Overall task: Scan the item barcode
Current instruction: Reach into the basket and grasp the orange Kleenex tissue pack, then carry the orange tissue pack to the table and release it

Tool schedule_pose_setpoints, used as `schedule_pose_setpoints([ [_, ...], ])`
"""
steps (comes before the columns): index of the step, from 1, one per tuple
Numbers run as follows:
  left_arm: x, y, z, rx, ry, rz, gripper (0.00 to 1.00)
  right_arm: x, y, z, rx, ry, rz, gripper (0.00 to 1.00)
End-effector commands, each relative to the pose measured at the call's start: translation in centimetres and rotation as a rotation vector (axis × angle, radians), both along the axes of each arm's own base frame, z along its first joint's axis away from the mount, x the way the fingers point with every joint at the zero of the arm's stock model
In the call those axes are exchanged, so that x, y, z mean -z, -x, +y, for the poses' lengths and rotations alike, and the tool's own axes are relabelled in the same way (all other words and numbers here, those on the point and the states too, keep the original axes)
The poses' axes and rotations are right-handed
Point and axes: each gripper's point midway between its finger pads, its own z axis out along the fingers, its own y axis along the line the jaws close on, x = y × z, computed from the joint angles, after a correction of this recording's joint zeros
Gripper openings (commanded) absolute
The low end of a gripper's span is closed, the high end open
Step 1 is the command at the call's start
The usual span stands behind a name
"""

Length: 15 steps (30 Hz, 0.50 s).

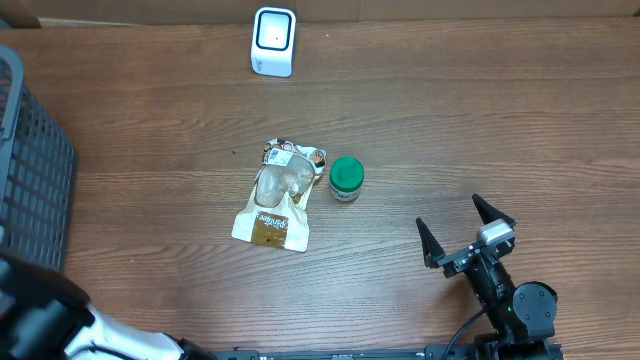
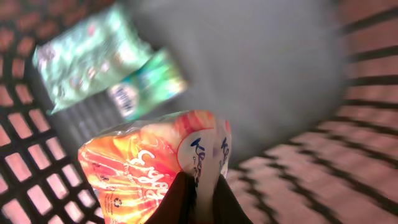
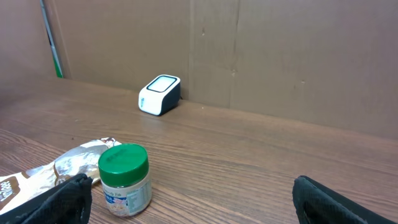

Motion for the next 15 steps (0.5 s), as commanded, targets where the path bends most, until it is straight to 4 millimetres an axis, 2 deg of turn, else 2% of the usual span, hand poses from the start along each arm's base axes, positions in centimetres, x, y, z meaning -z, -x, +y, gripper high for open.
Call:
schedule_pose_setpoints([
  [1, -10.2, -2.6, -4.5, 0.092, -0.052, -0.340, 0.04, 0.2, -0.1, -0.2, 0.014, -0.001, -0.004, 1.00],
  [4, -15.2, -2.8, -7.7, 0.153, -0.109, -0.477, 0.04, 0.2, -0.1, -0.2, 0.014, -0.002, -0.004, 1.00],
  [8, -20.3, -2.3, -12.7, 0.247, -0.194, -0.577, 0.04, 0.2, -0.1, -0.2, 0.014, -0.001, -0.004, 1.00],
  [10, -21.6, -2.2, -15.3, 0.302, -0.209, -0.603, 0.04, 0.2, -0.1, -0.2, 0.014, -0.001, -0.004, 1.00],
  [12, -22.0, -2.2, -18.3, 0.370, -0.194, -0.606, 0.04, 0.2, -0.1, -0.2, 0.014, -0.001, -0.004, 1.00],
  [15, -20.6, -3.0, -22.9, 0.501, -0.143, -0.544, 0.04, 0.2, -0.1, -0.2, 0.014, -0.001, -0.004, 1.00],
])
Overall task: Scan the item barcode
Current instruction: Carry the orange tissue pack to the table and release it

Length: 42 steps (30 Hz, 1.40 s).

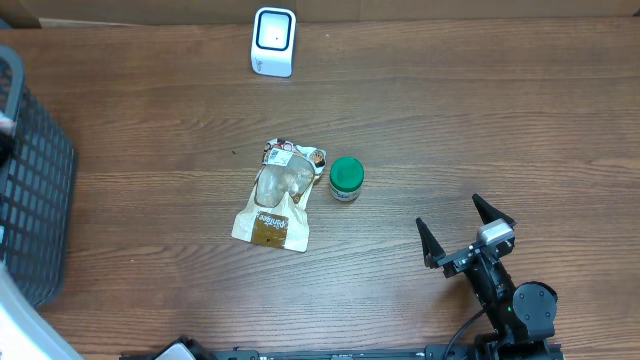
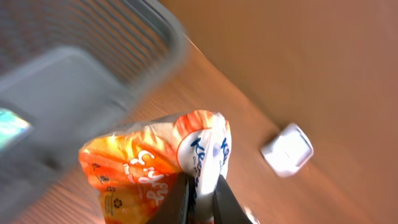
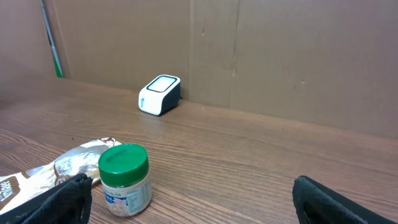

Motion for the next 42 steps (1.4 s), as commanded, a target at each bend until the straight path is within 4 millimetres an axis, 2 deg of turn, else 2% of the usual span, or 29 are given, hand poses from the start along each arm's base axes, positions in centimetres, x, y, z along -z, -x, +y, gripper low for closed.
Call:
schedule_pose_setpoints([
  [1, 1.7, -1.4, -4.6, 0.144, 0.005, 0.080, 0.04, 0.2, -0.1, -0.2, 0.014, -0.002, -0.004, 1.00],
  [4, 5.2, -2.4, -8.1, 0.248, 0.000, 0.208, 0.04, 0.2, -0.1, -0.2, 0.014, -0.001, -0.004, 1.00],
  [5, 7.7, -3.0, -10.3, 0.316, 0.002, 0.278, 0.04, 0.2, -0.1, -0.2, 0.014, -0.001, -0.004, 1.00],
  [12, 18.5, -5.2, -17.3, 0.507, 0.030, 0.469, 0.04, 0.2, -0.1, -0.2, 0.014, -0.001, -0.004, 1.00],
  [17, 25.5, -5.1, -19.8, 0.537, 0.065, 0.586, 0.04, 0.2, -0.1, -0.2, 0.014, -0.001, -0.004, 1.00],
  [22, 30.7, -4.2, -20.3, 0.530, 0.094, 0.700, 0.04, 0.2, -0.1, -0.2, 0.014, -0.001, -0.004, 1.00],
  [28, 33.0, -3.7, -20.5, 0.534, 0.103, 0.778, 0.06, 0.2, -0.1, -0.2, 0.014, -0.001, -0.004, 1.00],
  [29, 33.2, -3.6, -20.6, 0.537, 0.103, 0.784, 0.11, 0.2, -0.1, -0.2, 0.014, -0.001, -0.004, 1.00],
  [34, 33.3, -3.7, -20.8, 0.543, 0.105, 0.784, 0.58, 0.2, -0.1, -0.2, 0.014, -0.001, -0.004, 1.00],
  [36, 33.2, -3.8, -20.8, 0.543, 0.104, 0.779, 0.61, 0.2, -0.1, -0.2, 0.014, -0.002, -0.004, 1.00],
  [39, 32.2, -4.4, -20.9, 0.547, 0.105, 0.756, 0.61, 0.2, -0.1, -0.2, 0.014, -0.002, -0.004, 1.00],
  [40, 31.6, -4.7, -21.0, 0.548, 0.103, 0.745, 0.61, 0.2, -0.1, -0.2, 0.014, -0.001, -0.004, 1.00],
  [42, 28.8, -5.6, -21.1, 0.559, 0.091, 0.692, 0.60, 0.2, -0.1, -0.2, 0.014, -0.001, -0.004, 1.00],
])
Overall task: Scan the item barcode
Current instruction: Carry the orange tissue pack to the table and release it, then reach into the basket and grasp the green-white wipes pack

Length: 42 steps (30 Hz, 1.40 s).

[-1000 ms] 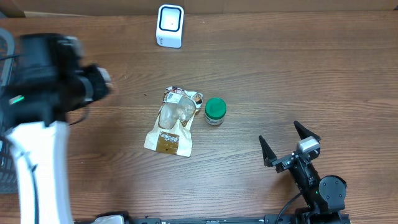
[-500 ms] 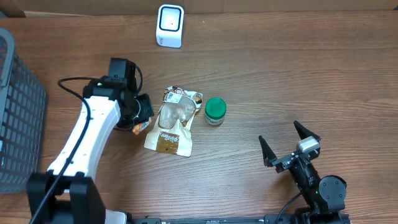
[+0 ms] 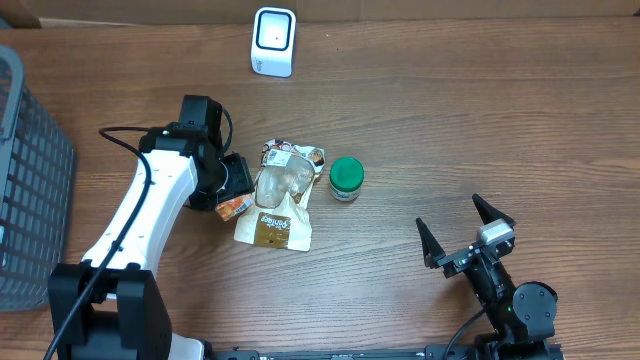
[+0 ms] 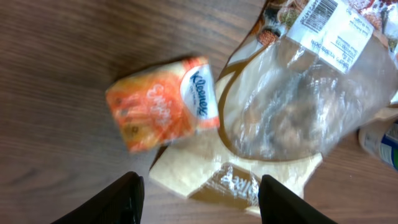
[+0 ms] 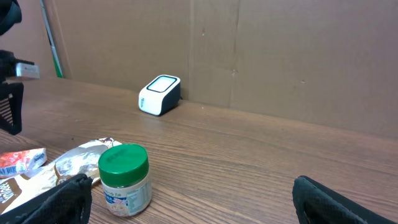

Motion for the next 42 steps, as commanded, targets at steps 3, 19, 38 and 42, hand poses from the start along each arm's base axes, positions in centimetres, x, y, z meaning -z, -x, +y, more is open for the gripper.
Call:
schedule_pose_setpoints([
  [3, -8.1, -3.1, -0.3, 0.047, 0.004, -0.185, 0.61, 0.2, -0.1, -0.2, 0.014, -0.001, -0.004, 1.00],
  [19, -31.4, -0.8, 18.3, -0.460, -0.232, -0.665, 0.77, 0.2, -0.1, -0.2, 0.014, -0.001, -0.004, 1.00],
  [38, -16.8, 8.0, 39.0, -1.043, -0.351, -0.191, 0.74, 0.2, -0.1, -0.2, 0.014, -0.001, -0.004, 1.00],
  [42, -12.5, 7.6, 40.7, -1.027, -0.334, -0.083, 0.72, 0.2, -0.1, -0.2, 0.014, -0.002, -0.004, 1.00],
])
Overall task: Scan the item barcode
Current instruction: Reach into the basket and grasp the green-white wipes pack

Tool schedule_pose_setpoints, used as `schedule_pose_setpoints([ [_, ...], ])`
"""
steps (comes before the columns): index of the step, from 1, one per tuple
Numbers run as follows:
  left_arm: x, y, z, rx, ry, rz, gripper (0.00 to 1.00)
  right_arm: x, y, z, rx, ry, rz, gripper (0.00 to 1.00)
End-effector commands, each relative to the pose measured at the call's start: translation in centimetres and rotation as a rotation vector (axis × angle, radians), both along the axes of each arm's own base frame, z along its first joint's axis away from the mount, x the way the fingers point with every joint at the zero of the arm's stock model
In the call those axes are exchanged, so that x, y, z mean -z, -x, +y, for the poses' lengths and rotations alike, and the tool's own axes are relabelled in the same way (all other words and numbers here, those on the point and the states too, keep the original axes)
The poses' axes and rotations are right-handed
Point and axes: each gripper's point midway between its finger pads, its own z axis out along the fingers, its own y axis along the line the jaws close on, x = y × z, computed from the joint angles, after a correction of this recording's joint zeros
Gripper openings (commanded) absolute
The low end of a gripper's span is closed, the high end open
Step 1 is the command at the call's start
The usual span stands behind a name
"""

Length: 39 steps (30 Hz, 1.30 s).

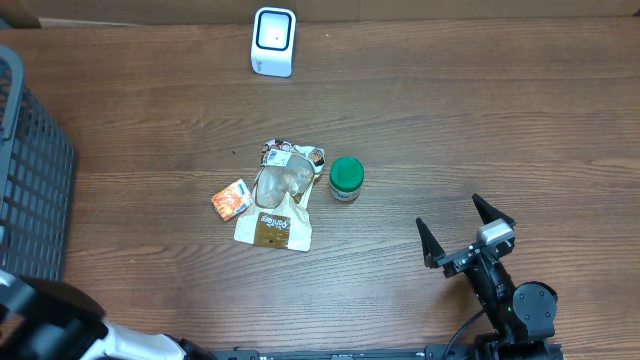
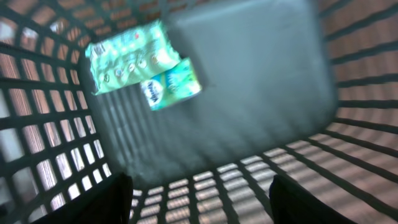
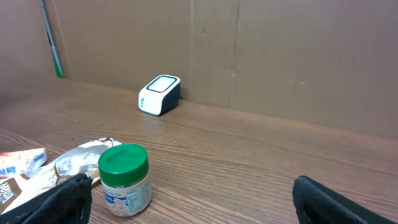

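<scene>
The white barcode scanner [image 1: 273,40] stands at the table's far edge, also seen as the scanner [image 3: 159,94]. An orange tissue pack [image 1: 232,199] lies on the table just left of a brown pouch [image 1: 275,205], with a green-lidded jar [image 1: 346,178] to the pouch's right. My left gripper [image 2: 202,208] is open and empty over the inside of the grey basket [image 2: 348,93], where two green packets [image 2: 134,56] lie on the floor. My right gripper [image 3: 193,199] rests open near the front right, facing the jar [image 3: 125,179].
The grey mesh basket [image 1: 30,190] stands at the table's left edge. My left arm [image 1: 50,330] shows at the bottom left corner. A cardboard wall [image 3: 280,56] backs the table behind the scanner.
My left gripper has gone from above the orange tissue pack on the table to over the inside of the basket, still open. The tissue pack stays beside the pouch. The right arm is unmoved.
My left gripper was shut on the orange tissue pack inside the basket, then held it above the basket's rim. Later it was open over the pack, which lay on the table beside the pouch. Now it is open over the basket's inside again.
</scene>
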Motion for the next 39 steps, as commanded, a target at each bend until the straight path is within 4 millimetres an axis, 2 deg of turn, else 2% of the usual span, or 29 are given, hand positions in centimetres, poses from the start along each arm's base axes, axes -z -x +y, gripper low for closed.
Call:
schedule_pose_setpoints([
  [1, 3.2, 0.2, 1.5, 0.005, 0.025, 0.088, 0.71, 0.2, -0.1, -0.2, 0.014, -0.001, -0.004, 1.00],
  [2, 4.0, 0.1, 1.8, 0.014, 0.032, 0.107, 0.70, 0.2, -0.1, -0.2, 0.014, -0.001, -0.004, 1.00],
  [3, 5.7, 0.0, 2.5, 0.023, 0.045, 0.145, 0.70, 0.2, -0.1, -0.2, 0.014, -0.001, -0.004, 1.00],
  [9, 10.9, -0.5, 4.3, 0.014, 0.092, 0.211, 0.70, 0.2, -0.1, -0.2, 0.014, -0.001, -0.004, 1.00],
  [20, 16.6, -1.4, 6.2, 0.049, 0.116, 0.261, 0.68, 0.2, -0.1, -0.2, 0.014, -0.001, -0.004, 1.00],
  [29, 20.1, -0.9, 6.7, 0.045, 0.139, 0.321, 0.67, 0.2, -0.1, -0.2, 0.014, -0.001, -0.004, 1.00],
  [32, 20.5, -0.8, 6.6, 0.045, 0.147, 0.327, 0.54, 0.2, -0.1, -0.2, 0.014, -0.001, -0.004, 1.00],
  [35, 20.6, -1.0, 6.4, 0.049, 0.158, 0.313, 0.36, 0.2, -0.1, -0.2, 0.014, -0.001, -0.004, 1.00],
  [38, 20.7, -0.8, 5.8, 0.054, 0.186, 0.319, 0.04, 0.2, -0.1, -0.2, 0.014, -0.001, -0.004, 1.00],
  [39, 20.6, -0.6, 5.4, 0.055, 0.201, 0.330, 0.04, 0.2, -0.1, -0.2, 0.014, -0.001, -0.004, 1.00],
])
